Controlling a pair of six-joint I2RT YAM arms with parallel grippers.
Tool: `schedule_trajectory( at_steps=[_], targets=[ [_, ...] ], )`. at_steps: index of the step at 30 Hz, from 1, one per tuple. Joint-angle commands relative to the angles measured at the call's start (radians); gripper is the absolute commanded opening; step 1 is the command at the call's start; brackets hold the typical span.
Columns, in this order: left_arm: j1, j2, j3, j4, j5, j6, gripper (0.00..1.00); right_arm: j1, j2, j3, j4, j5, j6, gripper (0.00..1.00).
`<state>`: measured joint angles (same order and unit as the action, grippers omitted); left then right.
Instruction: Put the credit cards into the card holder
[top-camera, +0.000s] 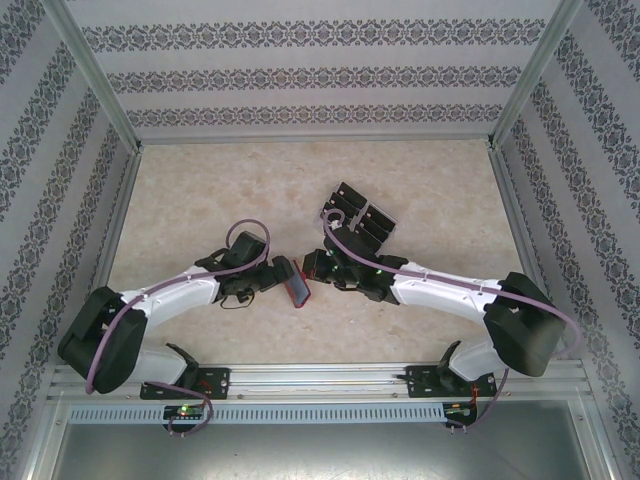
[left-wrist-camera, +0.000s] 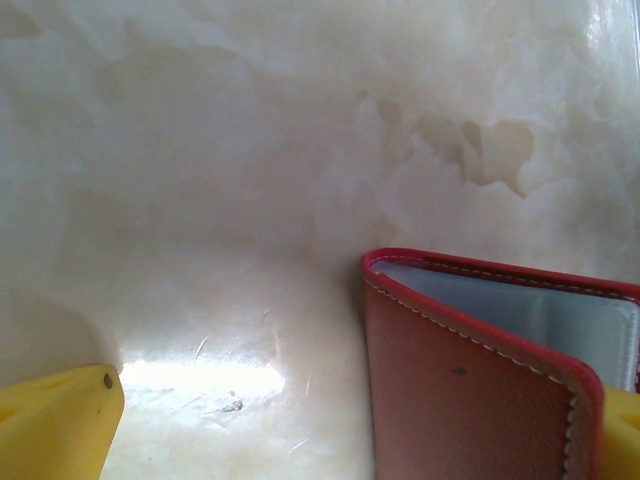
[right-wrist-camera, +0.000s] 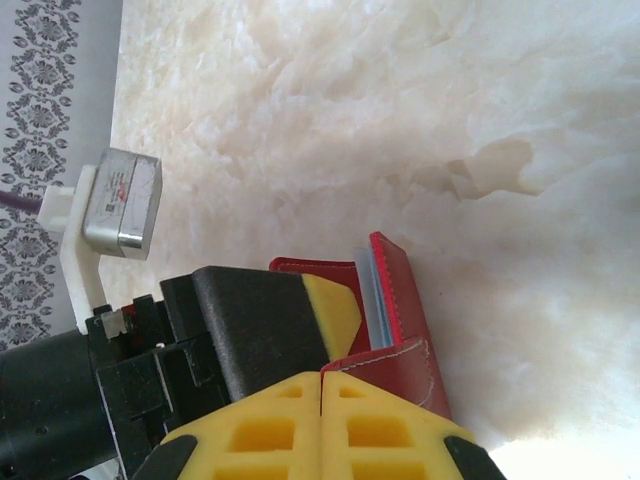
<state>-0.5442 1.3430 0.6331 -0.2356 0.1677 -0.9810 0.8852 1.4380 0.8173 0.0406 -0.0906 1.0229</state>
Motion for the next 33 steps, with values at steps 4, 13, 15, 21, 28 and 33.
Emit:
schedule_trajectory(
  at_steps=[4,13,15,21,28,33],
  targets=[
    [-0.015,-0.058,-0.034,-0.035,-0.049,0.014,1.0,-0.032,-0.036,-0.058,-0.02,0.066,0.006,0.0],
    [-0.011,0.002,-0.069,-0.022,-0.064,0.047,1.0,-0.041,0.008,-0.135,-0.005,0.107,0.017,0.0],
    [-0.005,0.016,-0.067,-0.032,-0.073,0.062,1.0,-0.041,0.019,-0.144,-0.001,0.109,0.016,0.0],
    [0.052,0.048,-0.04,-0.101,-0.1,0.128,1.0,-0.052,0.054,-0.179,0.015,0.13,0.033,0.0],
    [0.14,-0.074,0.031,-0.22,-0.138,0.214,1.0,-0.054,0.056,-0.195,0.033,0.12,0.04,0.0],
    [0.142,-0.074,0.152,-0.333,-0.153,0.307,1.0,-0.054,0.052,-0.187,0.035,0.104,0.036,0.0]
  ],
)
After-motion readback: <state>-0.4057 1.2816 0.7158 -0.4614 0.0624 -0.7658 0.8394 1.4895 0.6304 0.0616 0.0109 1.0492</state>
